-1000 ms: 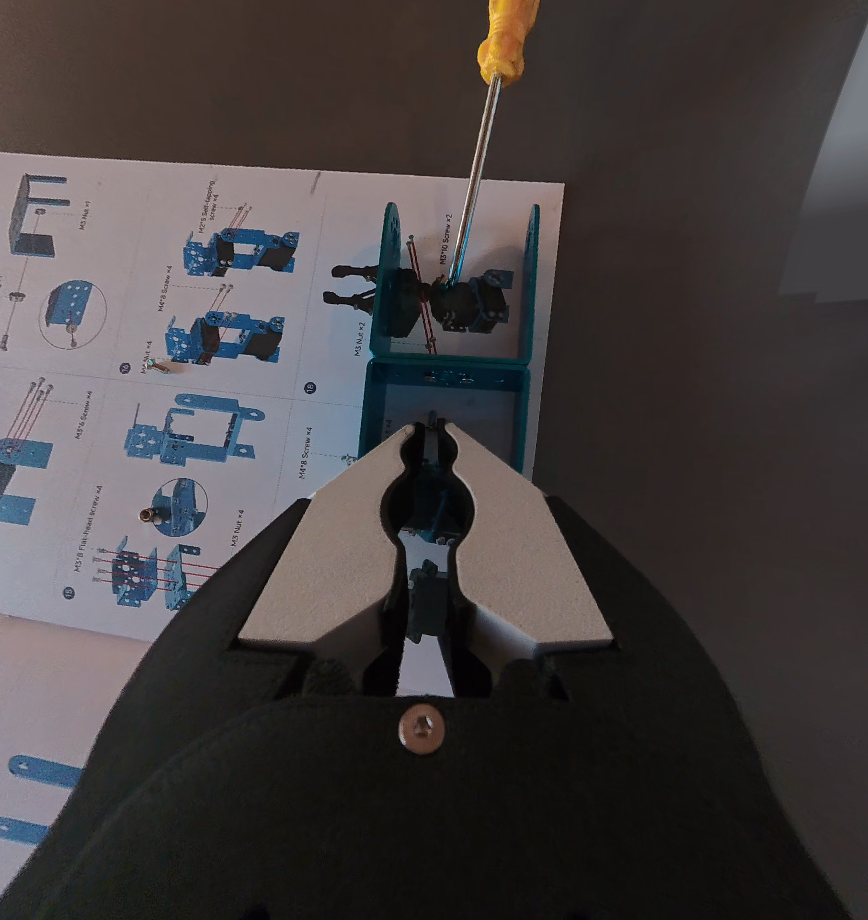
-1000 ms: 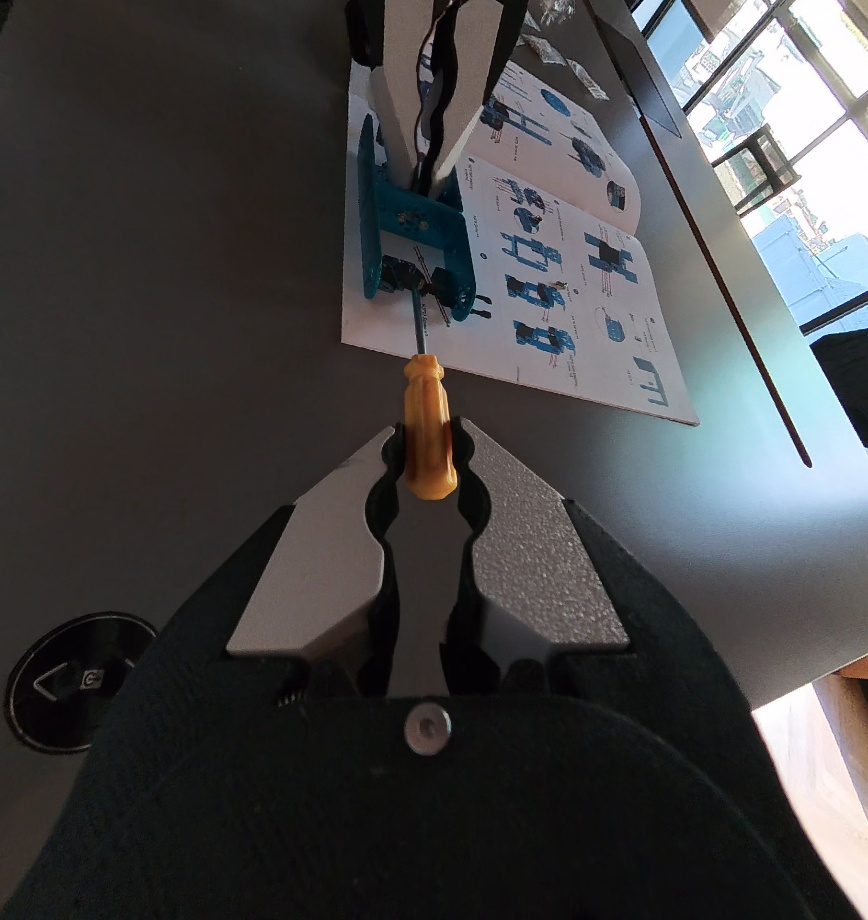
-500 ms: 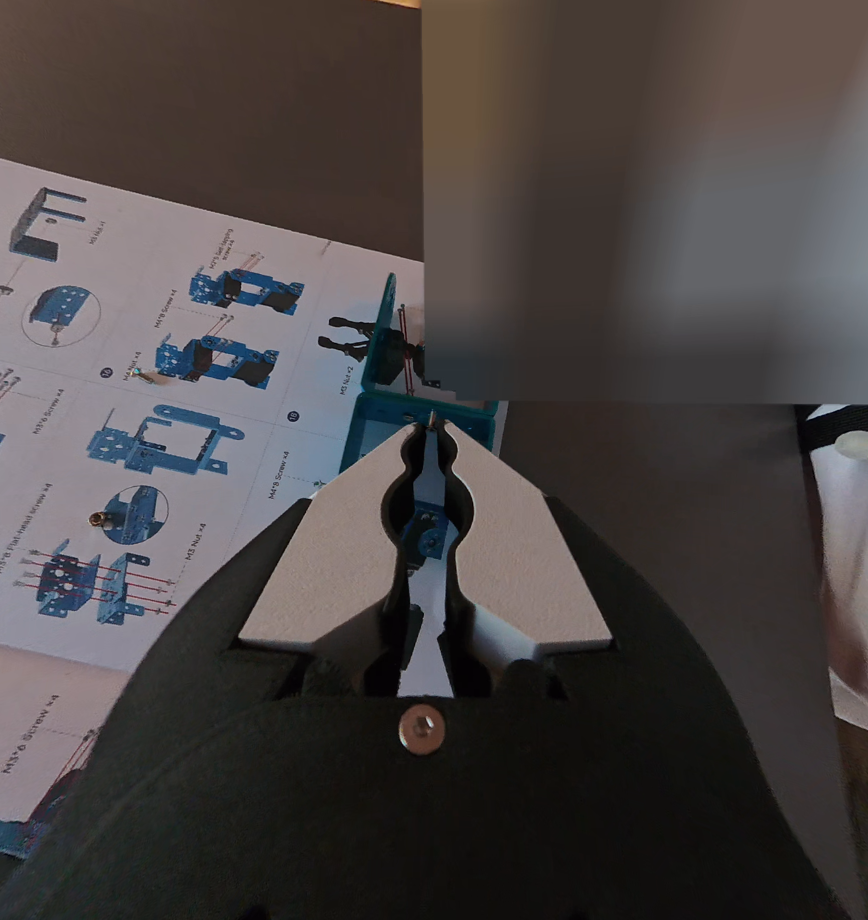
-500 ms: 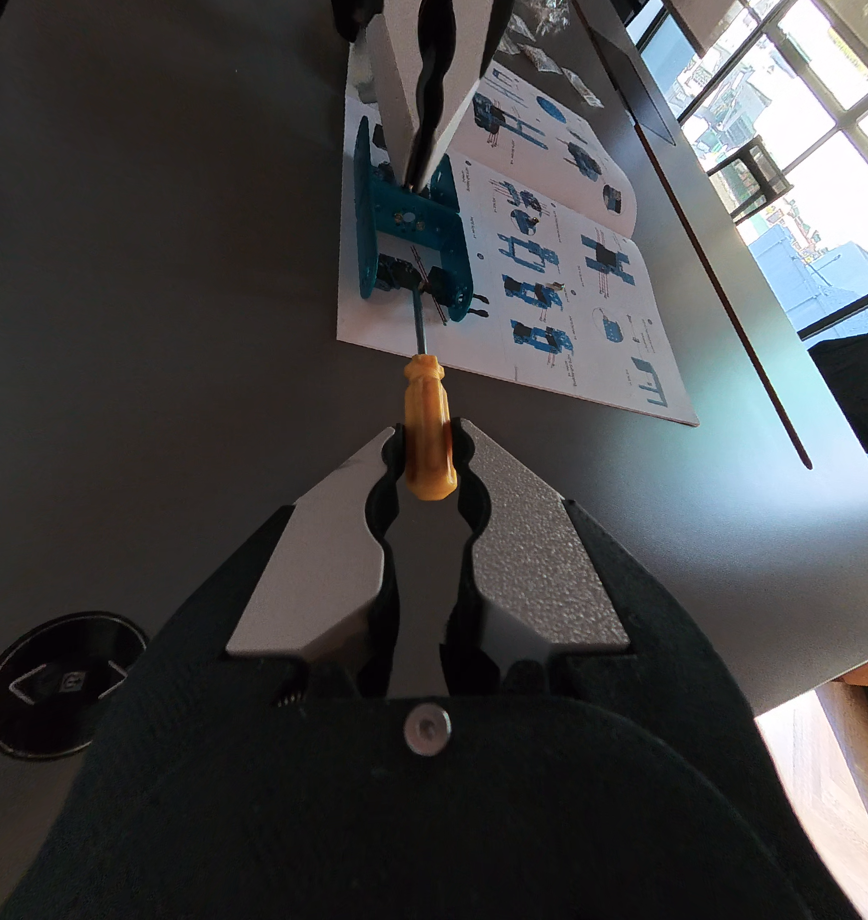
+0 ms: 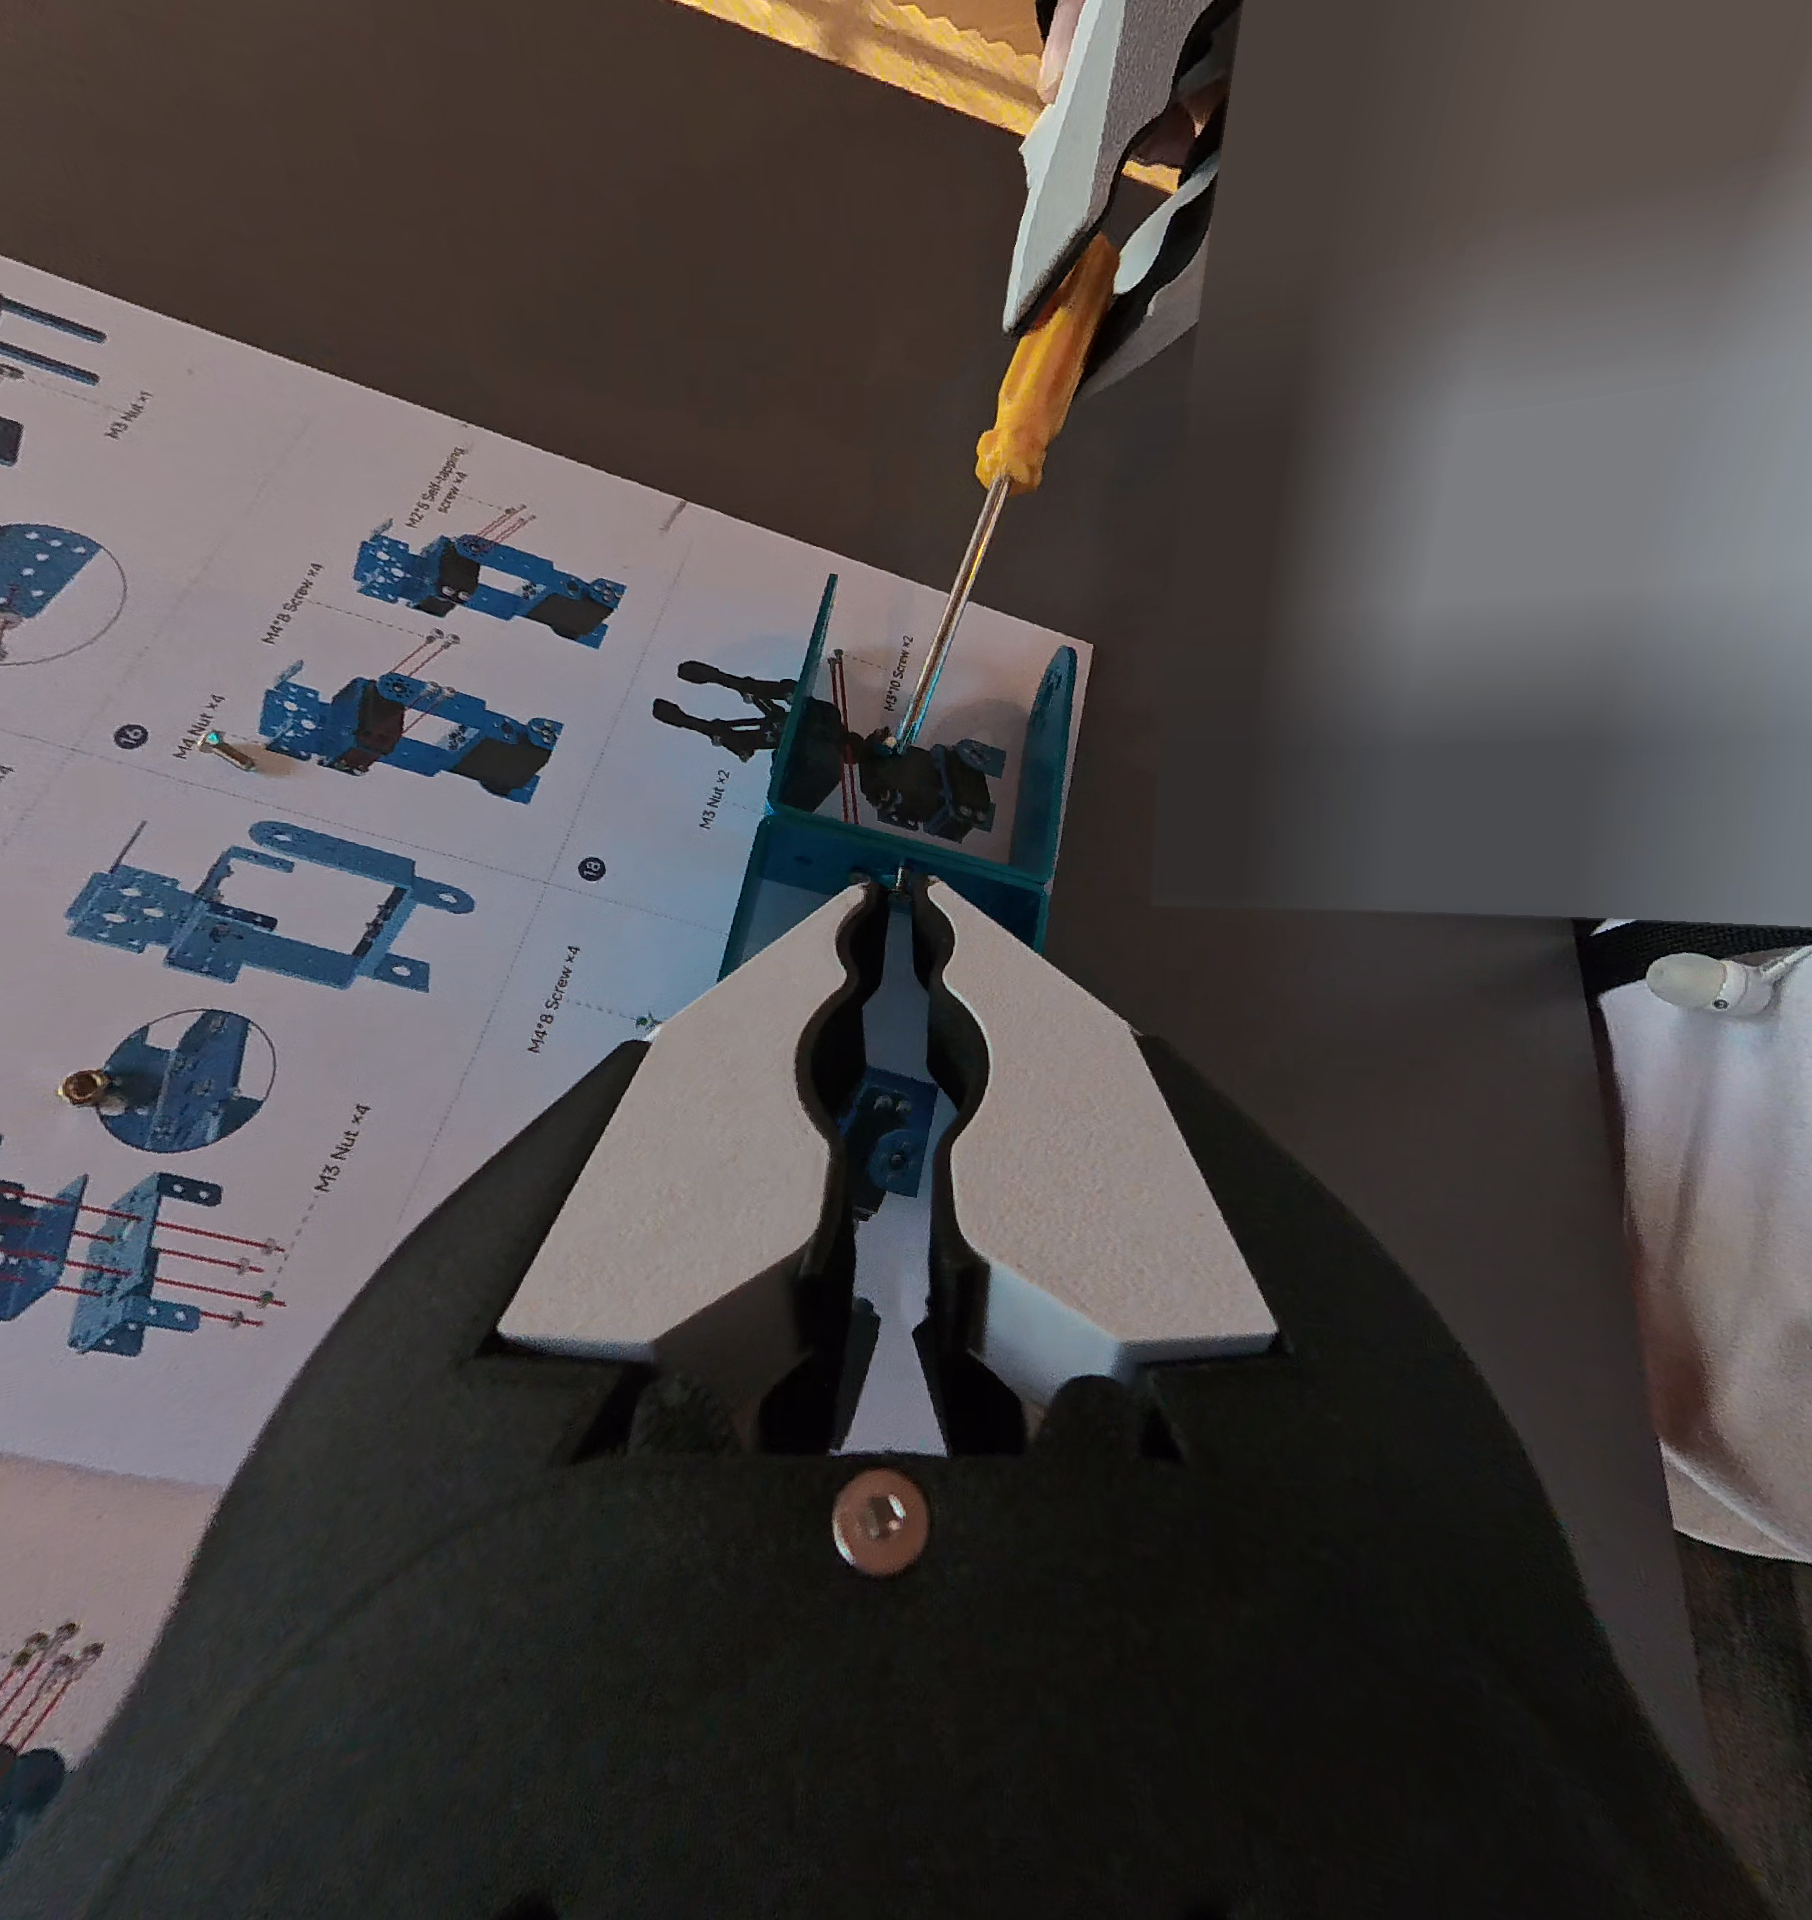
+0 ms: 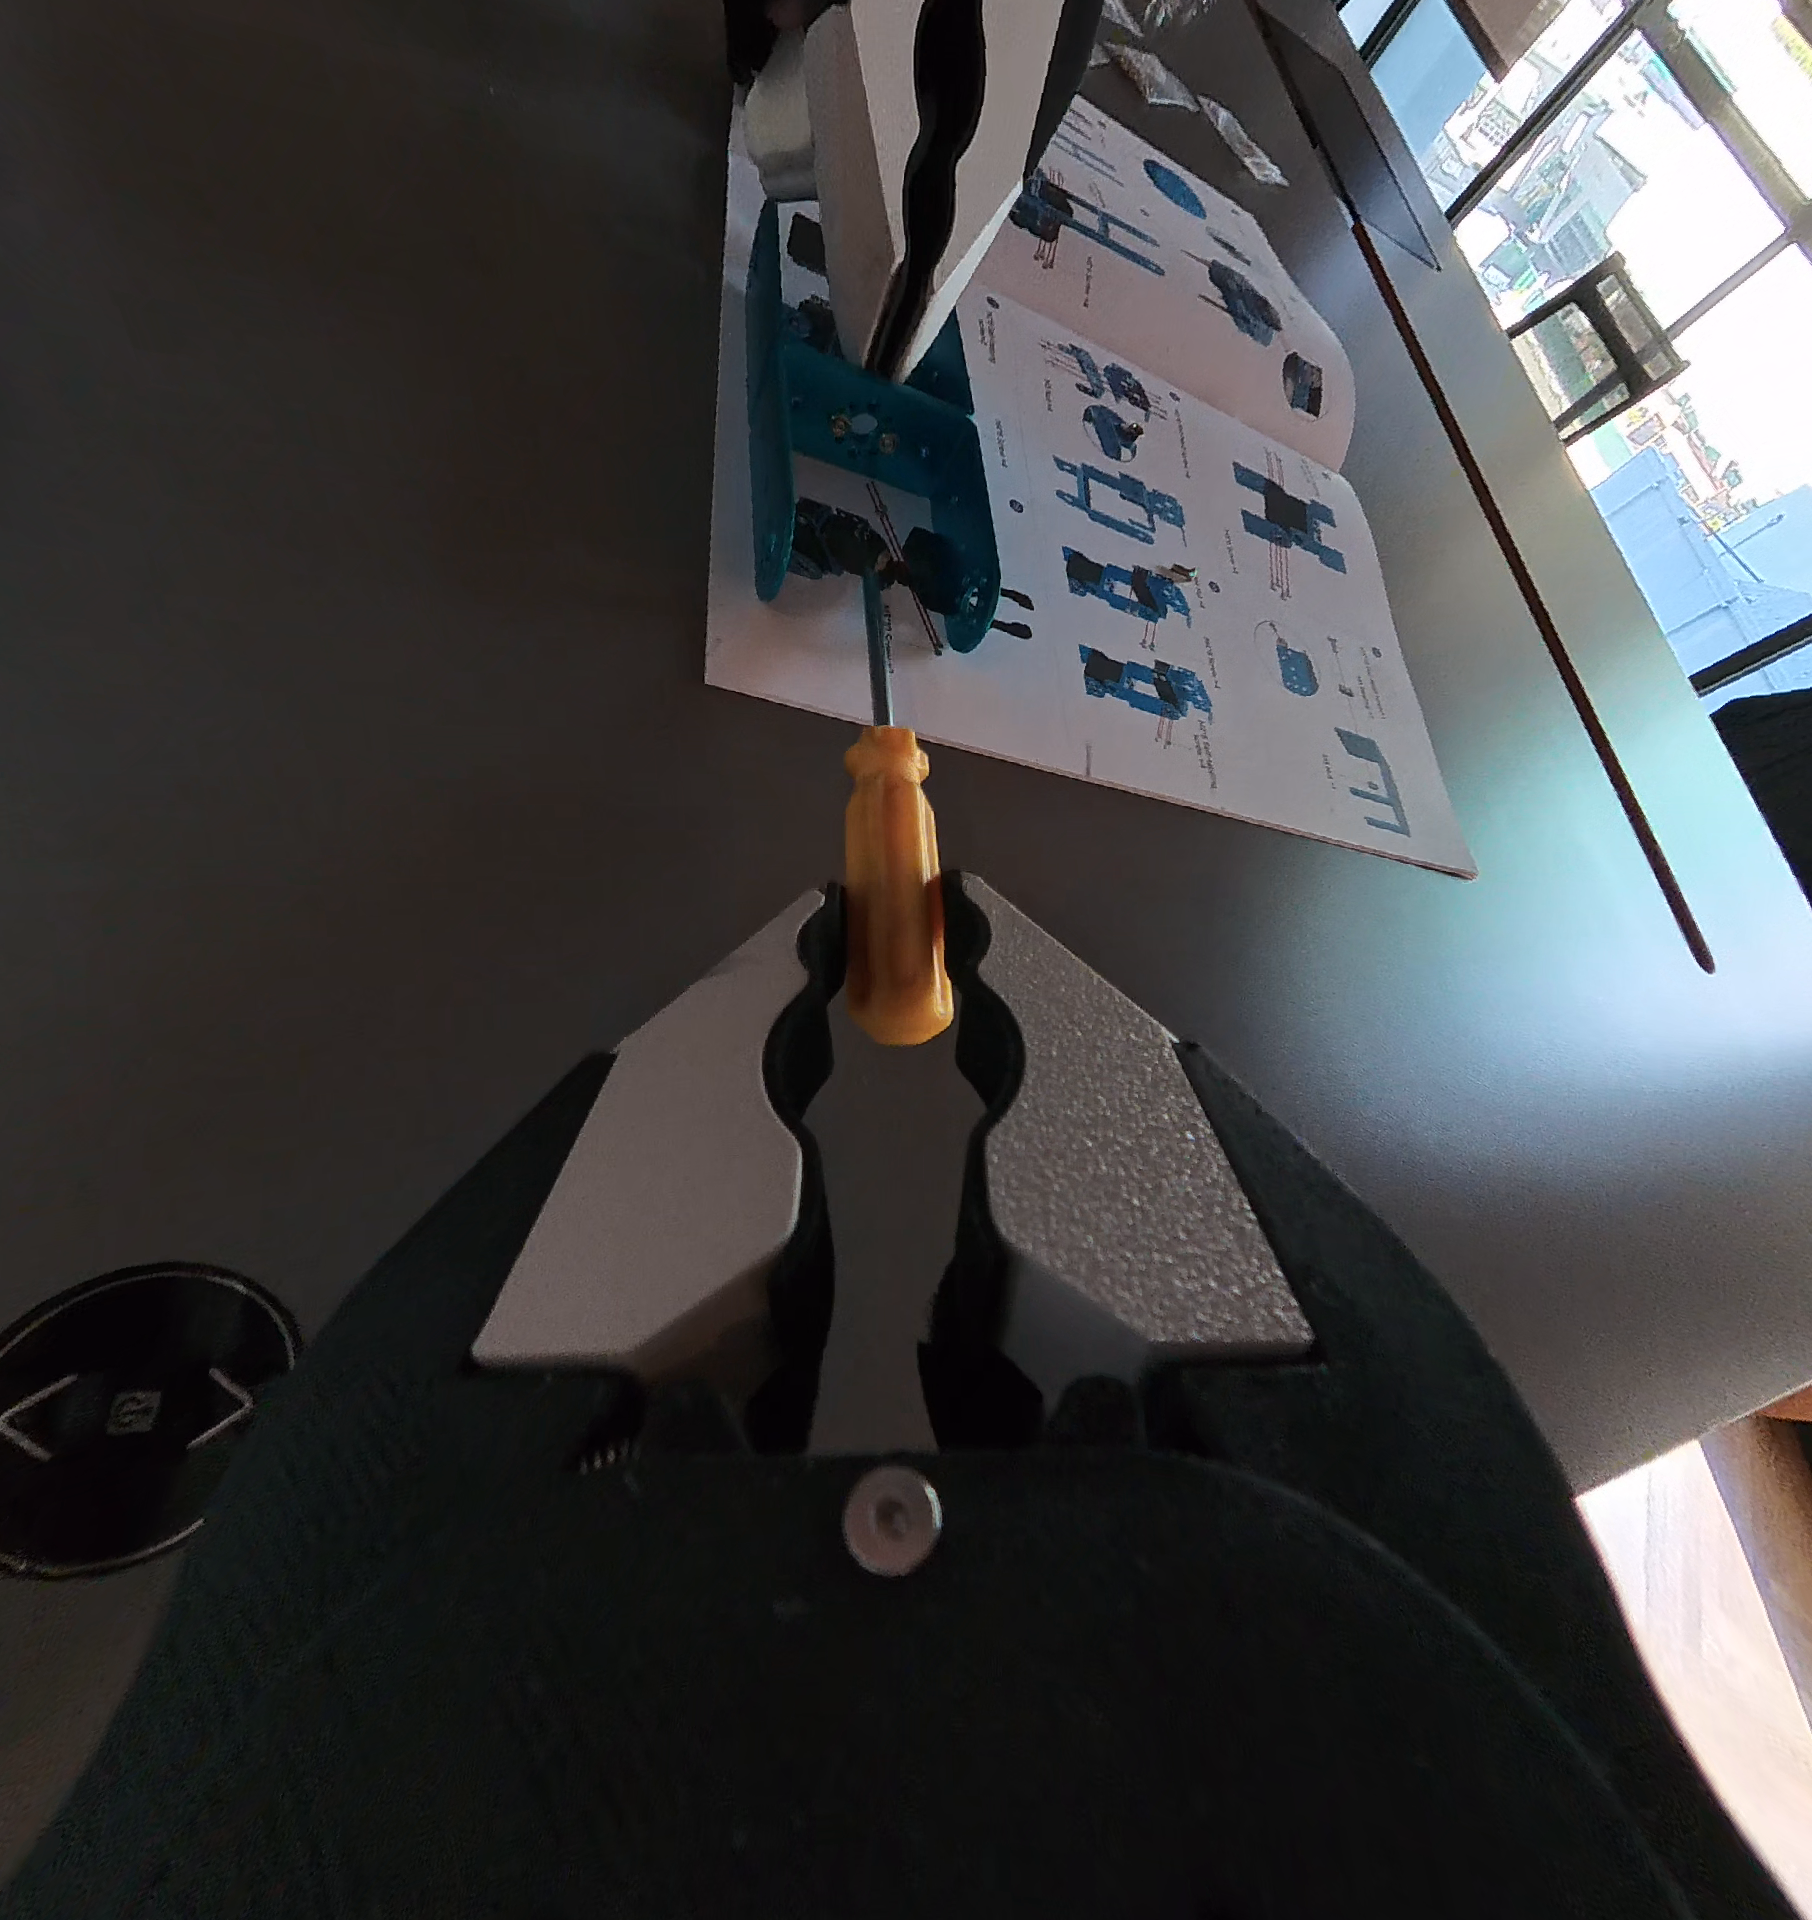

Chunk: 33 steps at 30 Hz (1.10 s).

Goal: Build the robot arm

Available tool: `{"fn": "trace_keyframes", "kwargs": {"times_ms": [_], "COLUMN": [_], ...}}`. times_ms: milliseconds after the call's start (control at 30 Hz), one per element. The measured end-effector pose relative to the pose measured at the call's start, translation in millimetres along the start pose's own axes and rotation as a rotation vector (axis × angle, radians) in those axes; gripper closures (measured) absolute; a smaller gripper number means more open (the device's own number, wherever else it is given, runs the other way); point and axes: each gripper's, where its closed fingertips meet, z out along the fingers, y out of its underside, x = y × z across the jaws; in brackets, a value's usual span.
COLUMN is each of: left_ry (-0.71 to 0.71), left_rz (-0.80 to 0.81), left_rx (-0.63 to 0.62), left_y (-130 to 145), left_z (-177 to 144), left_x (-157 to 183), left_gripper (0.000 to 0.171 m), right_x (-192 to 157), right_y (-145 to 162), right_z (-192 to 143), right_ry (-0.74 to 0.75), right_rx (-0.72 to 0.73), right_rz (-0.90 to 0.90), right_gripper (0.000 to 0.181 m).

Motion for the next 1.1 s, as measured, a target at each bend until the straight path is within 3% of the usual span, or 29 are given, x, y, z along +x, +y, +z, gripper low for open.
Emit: {"fn": "trace_keyframes", "kwargs": {"times_ms": [267, 467, 633, 1100], "left_ry": [0.032, 0.062, 0.047, 0.022], "left_rz": [-0.013, -0.069, -0.066, -0.026], "left_rx": [0.007, 0.023, 0.014, -0.054], "left_y": [-3, -4, 1, 4], "left_z": [4, 1, -5, 10], "left_x": [2, 4, 2, 4], "left_gripper": [0.168, 0.155, 0.171, 0.171], "right_x": [-2, -3, -2, -4], "right_y": [-1, 0, 1, 0], "right_z": [6, 7, 8, 10], "right_ry": [-0.011, -0.012, -0.014, -0.016], "right_rx": [-0.009, -0.011, -0.01, -0.003], "right_rz": [-0.016, -0.014, -0.014, -0.018], "right_gripper": [0.163, 0.163, 0.163, 0.163]}}
